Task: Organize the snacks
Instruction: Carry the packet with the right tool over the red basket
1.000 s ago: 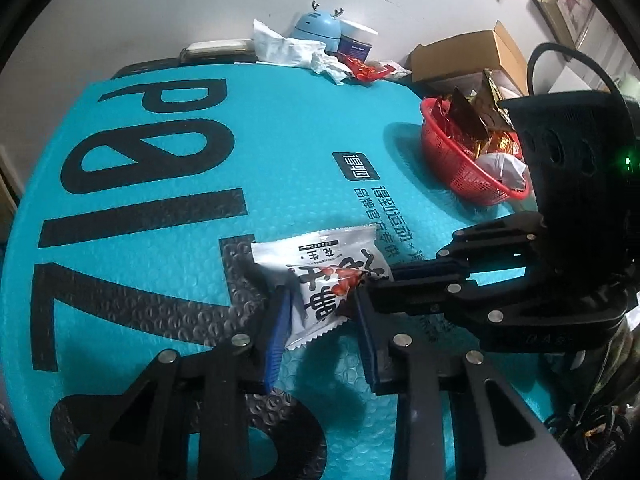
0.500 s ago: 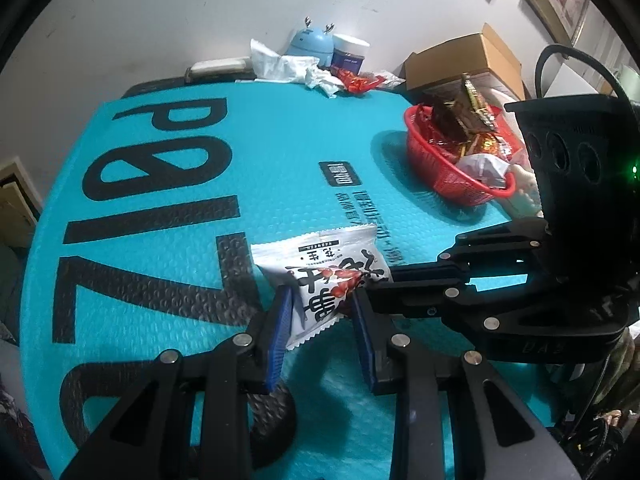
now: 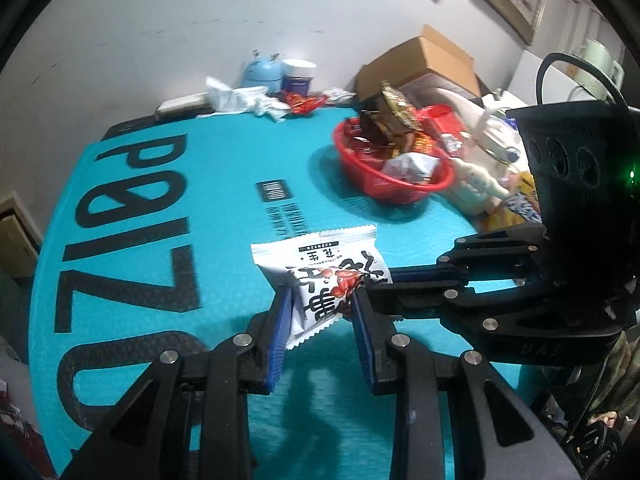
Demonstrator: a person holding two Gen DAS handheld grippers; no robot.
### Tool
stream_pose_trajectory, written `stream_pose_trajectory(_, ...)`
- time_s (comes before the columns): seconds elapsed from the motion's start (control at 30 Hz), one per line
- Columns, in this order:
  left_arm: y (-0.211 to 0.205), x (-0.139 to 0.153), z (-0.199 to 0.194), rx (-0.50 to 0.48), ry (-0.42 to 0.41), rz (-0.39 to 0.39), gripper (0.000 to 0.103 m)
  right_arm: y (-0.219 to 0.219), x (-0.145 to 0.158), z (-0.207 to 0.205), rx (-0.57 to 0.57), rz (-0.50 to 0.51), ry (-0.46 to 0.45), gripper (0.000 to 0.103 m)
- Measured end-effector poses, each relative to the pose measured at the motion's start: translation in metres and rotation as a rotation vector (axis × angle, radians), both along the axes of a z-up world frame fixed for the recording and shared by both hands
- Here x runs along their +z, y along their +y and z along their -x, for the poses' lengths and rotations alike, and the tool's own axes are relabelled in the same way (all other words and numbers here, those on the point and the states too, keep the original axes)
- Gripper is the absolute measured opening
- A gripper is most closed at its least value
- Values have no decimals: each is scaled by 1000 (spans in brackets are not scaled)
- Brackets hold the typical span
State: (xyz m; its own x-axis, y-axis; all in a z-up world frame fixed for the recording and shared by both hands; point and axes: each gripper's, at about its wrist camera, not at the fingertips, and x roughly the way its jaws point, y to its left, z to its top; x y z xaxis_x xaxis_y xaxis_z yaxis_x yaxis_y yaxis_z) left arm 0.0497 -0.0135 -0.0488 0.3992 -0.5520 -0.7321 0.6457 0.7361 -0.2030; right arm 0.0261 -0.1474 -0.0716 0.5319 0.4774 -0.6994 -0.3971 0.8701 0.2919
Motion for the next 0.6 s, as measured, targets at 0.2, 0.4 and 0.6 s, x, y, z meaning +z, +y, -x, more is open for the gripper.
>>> stream_pose_trajectory(0.2,-24,9,20,-58,-20,20,30,-23,10,30,-70,-2,-27,11)
stream_pose_trajectory(0.4,-52,19,37,-121,-43,38,30,-49,19,58,-147,-2,-62,11)
stream_pose_trajectory(0.6,-80,29,43,-166,-69,52,30,-76,30,71,-215,-2,-102,11)
